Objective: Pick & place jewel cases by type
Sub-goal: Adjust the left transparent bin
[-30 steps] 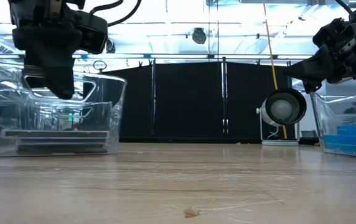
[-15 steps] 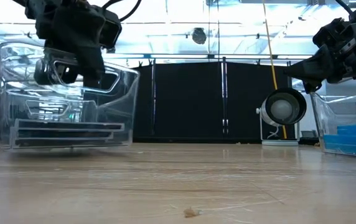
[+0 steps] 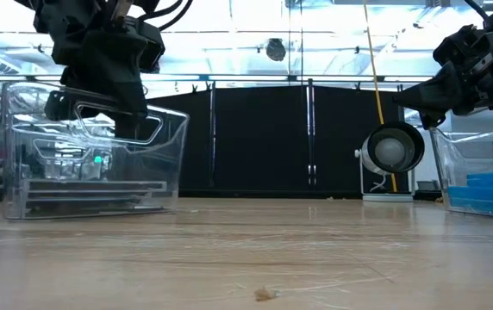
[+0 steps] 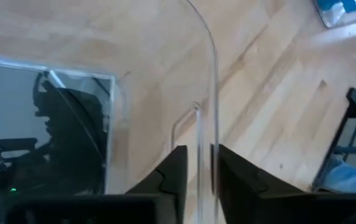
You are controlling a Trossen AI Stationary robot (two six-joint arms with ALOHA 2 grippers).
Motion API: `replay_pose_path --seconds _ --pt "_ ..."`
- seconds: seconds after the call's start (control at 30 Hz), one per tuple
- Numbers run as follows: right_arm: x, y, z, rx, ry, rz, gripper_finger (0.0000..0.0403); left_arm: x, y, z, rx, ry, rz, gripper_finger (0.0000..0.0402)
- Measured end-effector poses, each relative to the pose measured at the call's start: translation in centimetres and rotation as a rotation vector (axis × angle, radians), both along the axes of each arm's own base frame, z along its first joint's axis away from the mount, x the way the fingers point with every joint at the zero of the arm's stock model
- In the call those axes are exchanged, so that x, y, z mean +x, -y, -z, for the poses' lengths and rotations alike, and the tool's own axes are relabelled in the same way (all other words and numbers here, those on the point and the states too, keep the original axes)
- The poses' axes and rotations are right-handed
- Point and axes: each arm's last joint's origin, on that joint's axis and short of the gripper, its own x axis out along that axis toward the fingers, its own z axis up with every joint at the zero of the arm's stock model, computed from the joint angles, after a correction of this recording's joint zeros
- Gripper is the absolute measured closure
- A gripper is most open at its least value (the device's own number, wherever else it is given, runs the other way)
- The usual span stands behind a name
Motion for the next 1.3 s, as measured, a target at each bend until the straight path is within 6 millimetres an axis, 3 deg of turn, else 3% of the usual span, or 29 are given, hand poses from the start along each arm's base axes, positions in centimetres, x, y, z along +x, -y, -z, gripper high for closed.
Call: replay_pose_path --seconds 0.27,0.43,0.6,0.73,1.07,1.2,1.3 --pt "0.0 0.0 0.0 0.000 0.000 0.000 0.0402 0.0 0.0 0.1 0.020 -0.005 0.026 0.0235" --pt "0.0 0.0 0.0 0.000 0.000 0.001 0.0401 -0.2 0.0 -1.0 0.024 0.049 0.089 0.0216" --pt "0.0 0.0 0.0 0.000 0.000 0.001 0.0402 -0.9 -0.6 -2.8 0.070 0.130 0.093 0.0231" --pt "0.0 0.0 0.0 0.000 -0.001 0.001 0.0402 -2.5 -1.2 -3.9 0.061 0.099 0.066 0.0254" --pt "0.1 0.0 0.1 0.001 -0.015 0.002 0.0402 -9.0 -1.2 -4.5 -0.238 -0.368 -0.143 0.0308" --pt "0.2 0.0 0.3 0.002 -0.030 0.002 0.0401 -10.5 -0.7 -4.9 -0.314 -0.434 -0.229 0.0316" --pt "0.2 0.0 0.4 0.001 -0.043 0.002 0.0401 -11.3 -0.5 -4.8 -0.277 -0.472 -0.282 0.0325"
